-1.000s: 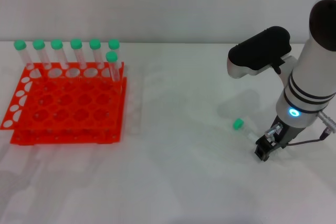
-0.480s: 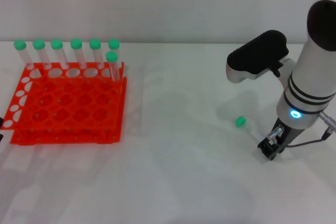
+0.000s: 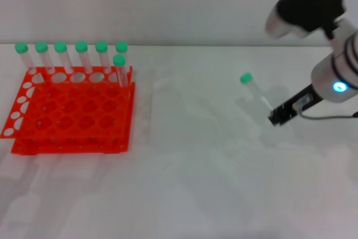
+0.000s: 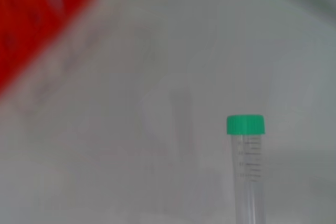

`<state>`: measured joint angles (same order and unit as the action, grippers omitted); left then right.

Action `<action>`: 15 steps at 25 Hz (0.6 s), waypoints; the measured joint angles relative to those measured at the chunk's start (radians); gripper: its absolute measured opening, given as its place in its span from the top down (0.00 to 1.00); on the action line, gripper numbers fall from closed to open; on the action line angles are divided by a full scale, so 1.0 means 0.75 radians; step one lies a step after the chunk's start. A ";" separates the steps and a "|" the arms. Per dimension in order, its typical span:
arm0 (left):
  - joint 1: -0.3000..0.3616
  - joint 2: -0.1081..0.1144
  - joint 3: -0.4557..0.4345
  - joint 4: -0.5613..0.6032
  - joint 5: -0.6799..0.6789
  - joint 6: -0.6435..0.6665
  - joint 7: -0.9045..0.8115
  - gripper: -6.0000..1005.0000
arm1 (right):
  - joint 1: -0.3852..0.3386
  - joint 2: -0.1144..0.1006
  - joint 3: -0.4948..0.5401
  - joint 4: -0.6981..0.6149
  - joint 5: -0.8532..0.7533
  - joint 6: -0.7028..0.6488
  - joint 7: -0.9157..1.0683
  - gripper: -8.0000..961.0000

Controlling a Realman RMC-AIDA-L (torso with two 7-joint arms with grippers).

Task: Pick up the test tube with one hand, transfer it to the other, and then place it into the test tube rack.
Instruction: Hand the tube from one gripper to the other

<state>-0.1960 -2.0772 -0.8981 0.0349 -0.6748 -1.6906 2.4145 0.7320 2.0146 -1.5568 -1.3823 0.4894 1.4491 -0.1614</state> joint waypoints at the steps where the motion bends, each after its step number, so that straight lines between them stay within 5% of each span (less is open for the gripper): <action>1: 0.000 0.000 0.000 0.000 0.000 0.000 0.000 0.25 | -0.048 0.000 0.018 -0.071 0.017 -0.037 -0.033 0.80; 8: -0.021 0.005 0.006 0.006 -0.056 0.017 -0.064 0.25 | -0.406 -0.001 0.095 -0.284 0.406 -0.415 -0.442 0.81; 11: -0.046 0.012 0.011 0.007 -0.034 0.006 -0.082 0.25 | -0.544 -0.004 0.143 -0.210 0.719 -0.608 -0.709 0.81; 15: -0.079 0.032 0.013 0.010 0.030 -0.008 -0.122 0.25 | -0.613 -0.008 0.184 0.044 1.216 -0.695 -1.237 0.81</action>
<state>-0.2554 -2.0535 -0.8887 0.0427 -0.6521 -1.6967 2.3228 0.2719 2.0086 -1.4187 -1.3491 1.4016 0.9280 -1.0895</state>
